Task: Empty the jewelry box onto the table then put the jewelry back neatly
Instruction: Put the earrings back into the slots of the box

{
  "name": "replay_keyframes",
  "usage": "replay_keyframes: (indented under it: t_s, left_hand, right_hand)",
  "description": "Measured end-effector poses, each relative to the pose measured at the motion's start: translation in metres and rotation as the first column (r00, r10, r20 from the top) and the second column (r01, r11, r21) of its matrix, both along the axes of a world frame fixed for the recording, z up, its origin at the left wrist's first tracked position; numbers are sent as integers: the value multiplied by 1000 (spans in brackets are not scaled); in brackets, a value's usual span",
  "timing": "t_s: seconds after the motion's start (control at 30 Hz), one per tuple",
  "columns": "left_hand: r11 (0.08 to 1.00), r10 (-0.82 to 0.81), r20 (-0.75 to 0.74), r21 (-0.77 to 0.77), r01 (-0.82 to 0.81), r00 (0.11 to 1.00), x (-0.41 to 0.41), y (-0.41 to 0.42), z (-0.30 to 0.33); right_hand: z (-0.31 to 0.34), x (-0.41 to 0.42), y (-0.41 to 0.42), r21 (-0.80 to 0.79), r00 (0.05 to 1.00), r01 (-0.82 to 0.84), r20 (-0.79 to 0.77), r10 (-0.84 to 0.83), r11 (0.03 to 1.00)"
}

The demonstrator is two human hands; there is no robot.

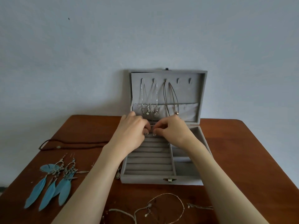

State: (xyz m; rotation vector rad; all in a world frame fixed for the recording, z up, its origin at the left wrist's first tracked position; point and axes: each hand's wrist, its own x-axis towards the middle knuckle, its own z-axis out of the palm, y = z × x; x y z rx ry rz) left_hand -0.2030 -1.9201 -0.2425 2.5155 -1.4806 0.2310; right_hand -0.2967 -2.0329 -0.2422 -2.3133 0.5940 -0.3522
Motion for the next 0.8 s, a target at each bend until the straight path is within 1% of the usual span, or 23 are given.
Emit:
replay_keyframes:
  t_s: [0.1,0.23,0.3,0.43,0.53,0.6,0.73,0.8]
  left_hand:
    - [999,41,23,4,-41,999,0,-2,-3]
    - [993,74,-15,-86,-75,997,-1,-3,-5]
    - [992,73,-28,-103,-76,997,-2,-3,-5]
    - [994,73,10,-87,-72,997,-2,-2,-7]
    - [993,82,11,-82,-81,997,0,-2,-6]
    - [992,85,3,-93,-84,996,-1,-3,-5]
    - [986,87,-40,-140,-92,995,-1,-2,-5]
    - [986,80,-54,-140,-87,995,0,-1,-4]
  right_hand:
    - [-1,4,3,-1,1000,9,-7,-9,1000]
    - [-3,7,3,16,998,55,23,-55,998]
    - [-4,8,4,31,997,64,41,-65,997]
    - [-6,8,6,45,996,72,57,-74,996]
    - [-9,9,6,41,994,76,71,-79,996]
    - [-10,10,7,27,994,81,72,-83,996]
    - [-13,11,9,-43,989,129,85,-125,991]
    - [-13,10,9,-80,988,136,81,-129,988]
